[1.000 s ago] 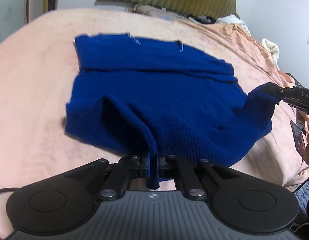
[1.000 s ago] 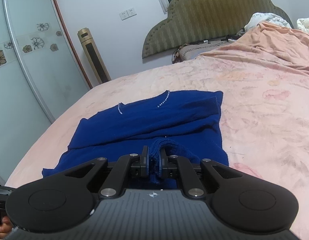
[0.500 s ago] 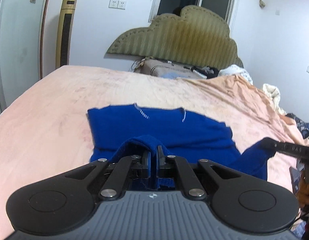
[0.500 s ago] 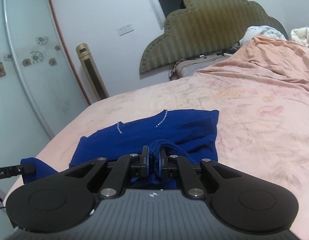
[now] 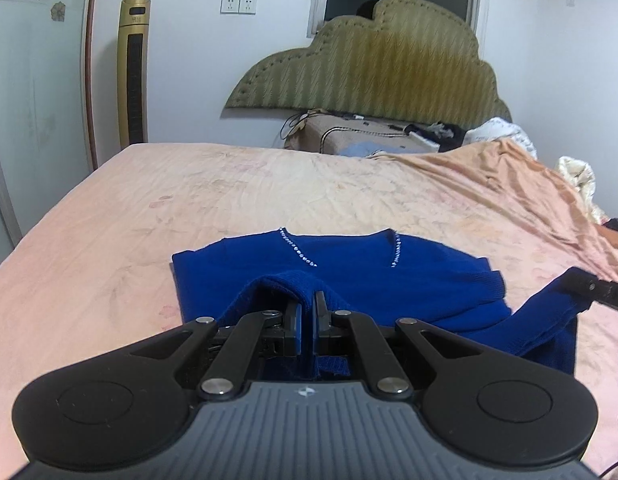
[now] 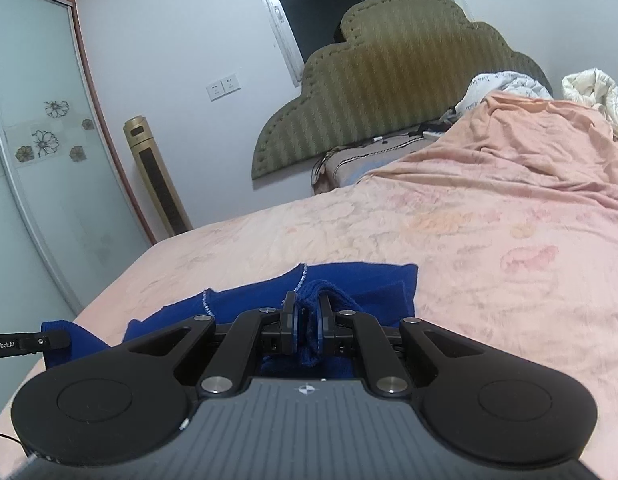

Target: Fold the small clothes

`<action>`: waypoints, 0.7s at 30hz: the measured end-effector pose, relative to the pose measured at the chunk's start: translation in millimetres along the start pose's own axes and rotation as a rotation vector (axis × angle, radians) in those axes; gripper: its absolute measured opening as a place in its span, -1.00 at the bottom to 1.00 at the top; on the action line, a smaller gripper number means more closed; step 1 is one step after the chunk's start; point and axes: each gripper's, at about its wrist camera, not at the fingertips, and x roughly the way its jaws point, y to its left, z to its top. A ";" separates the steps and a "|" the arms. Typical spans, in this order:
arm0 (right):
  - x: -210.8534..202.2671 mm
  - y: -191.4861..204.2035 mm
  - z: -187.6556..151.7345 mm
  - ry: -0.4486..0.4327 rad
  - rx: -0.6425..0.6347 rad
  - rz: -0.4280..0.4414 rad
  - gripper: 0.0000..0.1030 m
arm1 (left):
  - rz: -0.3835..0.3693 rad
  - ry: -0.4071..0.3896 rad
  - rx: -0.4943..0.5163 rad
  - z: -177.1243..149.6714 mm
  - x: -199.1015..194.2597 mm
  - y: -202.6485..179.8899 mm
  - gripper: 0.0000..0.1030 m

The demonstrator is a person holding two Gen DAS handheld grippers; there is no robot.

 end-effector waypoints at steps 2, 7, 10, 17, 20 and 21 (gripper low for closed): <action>4.5 0.9 1.5 -0.004 -0.003 -0.007 -0.78 | 0.015 0.011 0.008 2.1 5.5 -0.6 -0.91; 13.6 1.5 5.0 -0.006 -0.002 -0.019 -0.78 | 0.052 0.036 0.028 8.2 16.3 -0.3 -0.91; 17.2 3.3 6.7 -0.015 -0.009 -0.028 -0.78 | 0.068 0.044 0.033 13.3 22.9 1.7 -0.91; 28.0 2.1 13.0 -0.023 0.005 -0.043 -0.79 | 0.071 0.056 0.036 20.4 35.8 5.1 -0.91; 33.7 1.9 17.1 -0.029 0.001 -0.055 -0.80 | 0.075 0.059 0.042 23.7 42.2 5.4 -0.91; 36.0 0.9 18.5 -0.031 0.005 -0.058 -0.80 | 0.075 0.059 0.046 25.1 44.4 5.6 -0.91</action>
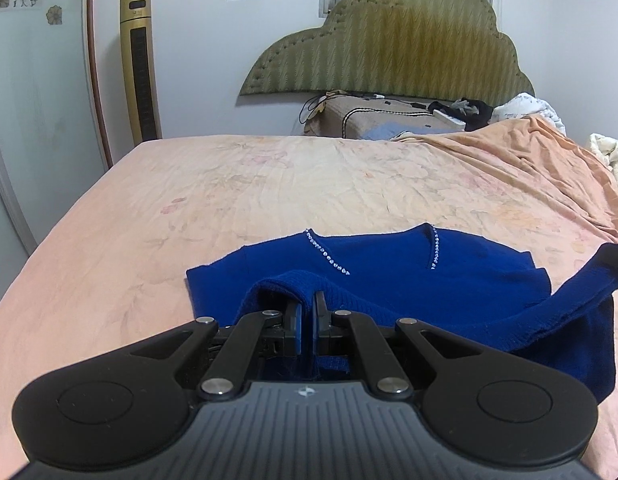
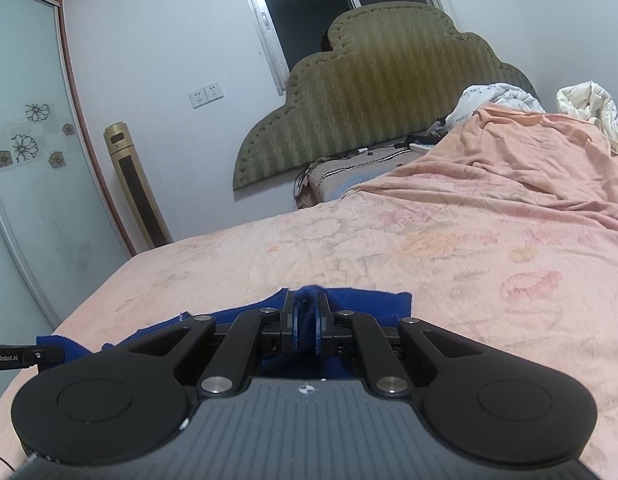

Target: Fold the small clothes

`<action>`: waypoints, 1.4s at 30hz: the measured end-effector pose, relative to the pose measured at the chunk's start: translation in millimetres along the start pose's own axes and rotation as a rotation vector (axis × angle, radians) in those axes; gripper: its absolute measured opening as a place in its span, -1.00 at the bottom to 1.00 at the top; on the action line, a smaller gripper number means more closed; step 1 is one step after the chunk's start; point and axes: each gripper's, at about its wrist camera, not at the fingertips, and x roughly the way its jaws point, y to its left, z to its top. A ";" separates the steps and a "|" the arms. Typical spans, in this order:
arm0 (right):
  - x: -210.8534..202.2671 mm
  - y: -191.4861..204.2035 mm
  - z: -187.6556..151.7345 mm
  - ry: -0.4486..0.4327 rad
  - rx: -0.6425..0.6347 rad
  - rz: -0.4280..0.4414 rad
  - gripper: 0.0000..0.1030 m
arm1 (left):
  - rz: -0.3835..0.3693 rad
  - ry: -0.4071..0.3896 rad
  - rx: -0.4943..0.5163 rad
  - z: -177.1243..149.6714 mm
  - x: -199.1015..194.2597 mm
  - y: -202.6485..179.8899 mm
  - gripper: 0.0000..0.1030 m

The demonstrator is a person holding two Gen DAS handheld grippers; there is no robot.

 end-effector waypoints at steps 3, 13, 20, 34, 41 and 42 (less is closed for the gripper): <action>8.6 -2.0 4.0 -0.008 0.015 -0.012 -0.80 | 0.003 0.001 0.007 5.4 7.4 0.9 -0.91; 62.0 -11.6 11.4 0.023 0.049 -0.052 -0.80 | 0.000 0.071 -0.010 26.3 62.6 9.6 -0.91; 109.2 -24.9 13.1 0.085 0.105 -0.074 -0.83 | 0.016 0.105 -0.023 27.8 99.4 14.8 -0.91; 158.0 -44.6 12.9 0.278 -0.086 -0.064 -0.13 | 0.029 0.142 -0.012 17.7 128.2 15.1 -0.91; 189.8 -27.2 0.7 0.364 -0.144 -0.031 -0.87 | 0.025 0.134 -0.014 20.5 121.5 16.8 -0.91; 184.2 -23.8 3.4 0.336 -0.159 -0.029 -0.88 | 0.021 0.126 -0.014 22.1 118.7 17.5 -0.91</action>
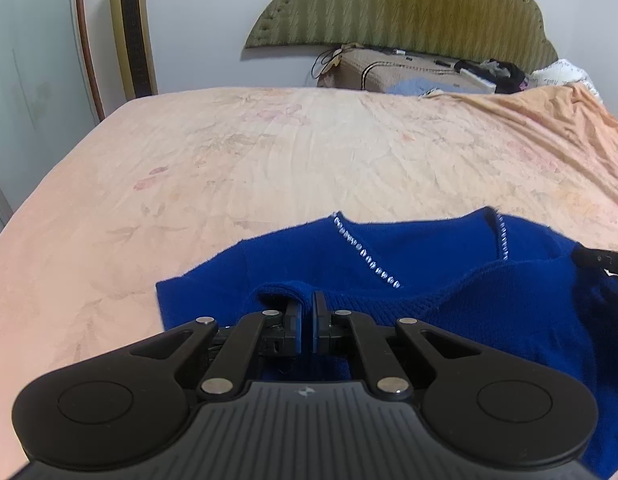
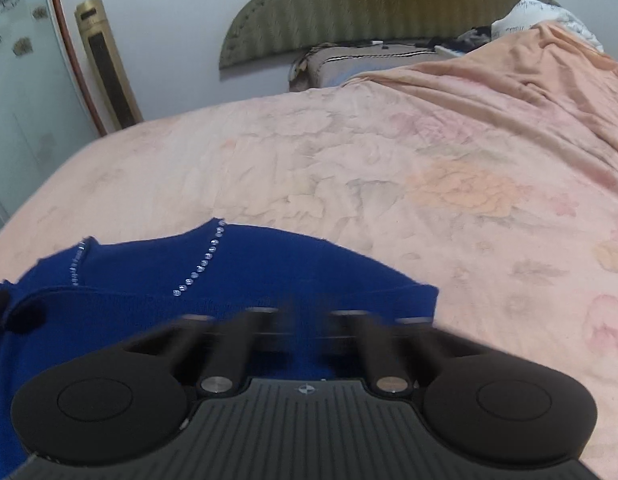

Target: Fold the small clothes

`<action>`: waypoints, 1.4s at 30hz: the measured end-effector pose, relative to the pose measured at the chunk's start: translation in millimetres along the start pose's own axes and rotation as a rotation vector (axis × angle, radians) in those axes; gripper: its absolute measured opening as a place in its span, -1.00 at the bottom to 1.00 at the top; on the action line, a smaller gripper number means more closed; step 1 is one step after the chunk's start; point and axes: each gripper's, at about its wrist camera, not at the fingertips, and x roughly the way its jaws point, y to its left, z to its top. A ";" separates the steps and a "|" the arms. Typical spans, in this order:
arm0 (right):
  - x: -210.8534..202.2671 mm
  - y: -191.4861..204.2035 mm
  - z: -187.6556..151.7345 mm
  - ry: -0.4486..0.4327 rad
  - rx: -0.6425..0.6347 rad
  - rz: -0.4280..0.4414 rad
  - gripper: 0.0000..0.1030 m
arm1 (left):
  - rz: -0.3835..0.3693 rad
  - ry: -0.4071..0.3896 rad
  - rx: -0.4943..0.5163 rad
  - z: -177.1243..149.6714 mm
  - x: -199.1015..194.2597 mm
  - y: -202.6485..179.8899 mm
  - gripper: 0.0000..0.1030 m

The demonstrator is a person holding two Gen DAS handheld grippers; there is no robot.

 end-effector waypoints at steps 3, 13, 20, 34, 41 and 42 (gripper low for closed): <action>-15.5 4.1 8.1 -0.080 -0.017 -0.019 -0.88 | 0.007 -0.026 0.004 8.8 -2.3 0.4 -0.91; 31.3 7.7 23.1 -0.074 -0.016 -0.140 -0.78 | 0.051 -0.003 -0.010 26.3 49.7 -3.2 -0.88; 9.6 12.3 13.7 -0.108 -0.034 -0.205 -0.17 | 0.038 0.029 -0.103 25.8 42.9 29.0 0.40; 20.5 100.8 -3.7 0.067 -0.223 0.092 -0.02 | 0.117 0.028 -0.044 -4.8 2.9 54.6 0.45; 49.8 183.6 13.9 0.190 -0.300 0.341 -0.02 | -0.032 0.071 0.000 -56.5 -36.3 54.3 0.44; 59.0 195.9 16.9 0.202 -0.315 0.348 -0.02 | -0.046 0.086 0.013 -63.2 -39.2 53.1 0.42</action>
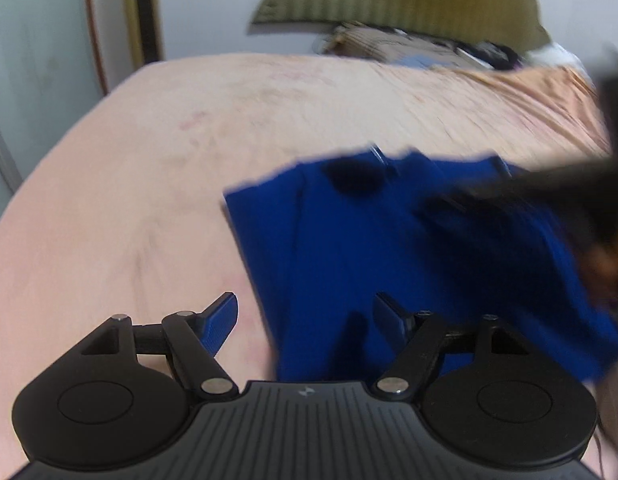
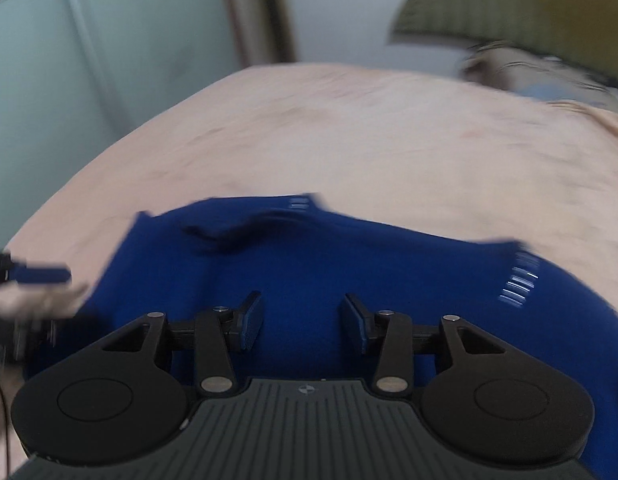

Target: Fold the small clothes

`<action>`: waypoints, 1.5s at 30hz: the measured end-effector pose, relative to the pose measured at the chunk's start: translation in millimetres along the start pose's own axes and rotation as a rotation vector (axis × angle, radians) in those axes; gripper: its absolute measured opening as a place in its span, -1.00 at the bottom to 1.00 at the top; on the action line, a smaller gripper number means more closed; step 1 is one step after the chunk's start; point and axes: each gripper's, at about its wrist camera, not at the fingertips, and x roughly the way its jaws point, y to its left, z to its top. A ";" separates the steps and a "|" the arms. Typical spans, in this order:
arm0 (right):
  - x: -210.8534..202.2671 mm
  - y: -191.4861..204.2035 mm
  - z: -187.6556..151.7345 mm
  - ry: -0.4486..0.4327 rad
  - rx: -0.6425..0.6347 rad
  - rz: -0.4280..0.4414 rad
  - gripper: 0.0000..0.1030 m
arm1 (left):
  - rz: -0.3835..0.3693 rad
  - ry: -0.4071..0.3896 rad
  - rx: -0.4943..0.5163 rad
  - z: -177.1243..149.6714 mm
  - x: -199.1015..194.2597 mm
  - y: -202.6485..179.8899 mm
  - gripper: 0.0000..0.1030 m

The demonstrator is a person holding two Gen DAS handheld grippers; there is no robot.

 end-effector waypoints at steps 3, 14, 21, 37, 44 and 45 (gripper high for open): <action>28.9 7.7 25.9 -0.001 0.050 0.028 0.00 | -0.076 0.059 0.025 -21.4 -3.2 -1.8 0.00; -49.1 13.2 -4.5 -0.185 0.129 -0.092 0.46 | -0.100 -0.003 0.053 -46.1 -31.9 8.0 -0.90; -76.4 33.4 -96.4 0.003 -0.039 0.012 0.57 | -0.109 -0.021 0.061 -59.6 -43.3 14.8 -0.91; -107.1 57.0 -128.0 -0.119 0.047 -0.010 0.65 | 0.077 -0.081 0.145 -32.1 -74.5 -3.1 0.18; -116.1 72.0 -141.8 -0.094 0.021 -0.068 0.65 | 0.165 -0.104 0.134 -16.1 -35.5 -49.1 0.37; -121.7 70.2 -141.7 -0.117 0.045 -0.094 0.66 | 0.168 -0.095 0.110 -15.4 -30.9 -51.7 0.37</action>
